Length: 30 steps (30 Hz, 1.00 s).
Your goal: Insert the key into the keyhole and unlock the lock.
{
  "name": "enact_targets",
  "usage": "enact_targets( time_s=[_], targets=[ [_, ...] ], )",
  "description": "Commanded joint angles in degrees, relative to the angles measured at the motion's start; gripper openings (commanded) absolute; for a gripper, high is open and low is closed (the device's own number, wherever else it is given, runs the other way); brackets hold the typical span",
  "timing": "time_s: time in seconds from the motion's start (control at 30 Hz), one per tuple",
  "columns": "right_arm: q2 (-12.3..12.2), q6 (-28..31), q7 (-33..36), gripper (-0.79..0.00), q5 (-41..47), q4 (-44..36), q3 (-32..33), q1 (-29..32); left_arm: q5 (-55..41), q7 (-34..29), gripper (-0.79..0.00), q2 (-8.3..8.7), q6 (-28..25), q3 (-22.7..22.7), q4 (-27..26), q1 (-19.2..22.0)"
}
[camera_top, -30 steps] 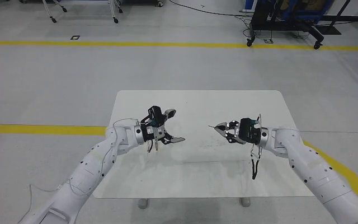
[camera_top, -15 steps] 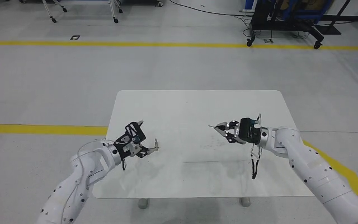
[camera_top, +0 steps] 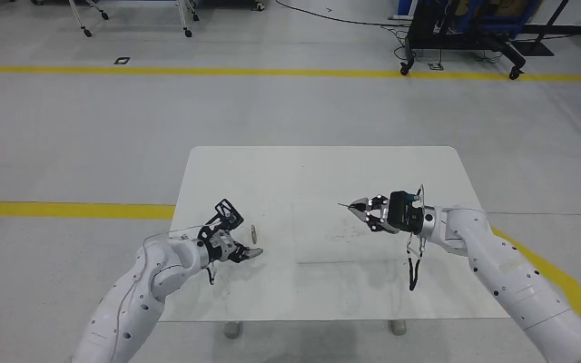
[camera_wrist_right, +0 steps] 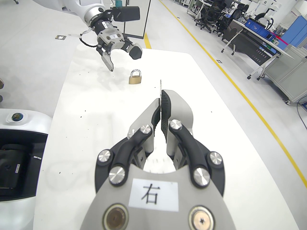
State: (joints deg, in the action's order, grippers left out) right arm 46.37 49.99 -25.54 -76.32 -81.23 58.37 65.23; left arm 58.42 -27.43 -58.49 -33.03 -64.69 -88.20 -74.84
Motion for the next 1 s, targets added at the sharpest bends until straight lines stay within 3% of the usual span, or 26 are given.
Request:
enact_targets(
  time_s=[0.0, 0.03, 0.1, 0.27, 0.33, 0.97],
  targets=[
    [0.00, 0.00, 0.00, -0.785, 0.00, 0.00, 0.00, 0.00, -0.64, -0.37, -0.037, -0.49, 0.30, 1.78, 1.84, 1.82],
    [0.00, 0.00, 0.00, -0.785, 0.00, 0.00, 0.00, 0.00, -0.85, -0.22, -0.114, -0.71, 0.43, 2.46, 2.62, 2.53],
    [0.00, 0.00, 0.00, -0.785, 0.00, 0.00, 0.00, 0.00, -1.21, 0.15, -0.191, -1.09, 0.49, 3.60, 3.81, 3.61],
    [0.00, 0.00, 0.00, -0.785, 0.00, 0.00, 0.00, 0.00, -0.77, 0.11, -0.292, -1.66, 1.88, 5.16, 6.17, 5.29],
    [0.00, 0.00, 0.00, -0.785, 0.00, 0.00, 0.00, 0.00, -0.69, 0.01, -0.388, -1.87, 2.33, 5.69, 7.00, 5.86],
    [0.00, 0.00, 0.00, -0.785, 0.00, 0.00, 0.00, 0.00, 1.57, 0.98, -0.474, -2.72, 5.11, 7.10, 8.85, 7.63]
  ],
)
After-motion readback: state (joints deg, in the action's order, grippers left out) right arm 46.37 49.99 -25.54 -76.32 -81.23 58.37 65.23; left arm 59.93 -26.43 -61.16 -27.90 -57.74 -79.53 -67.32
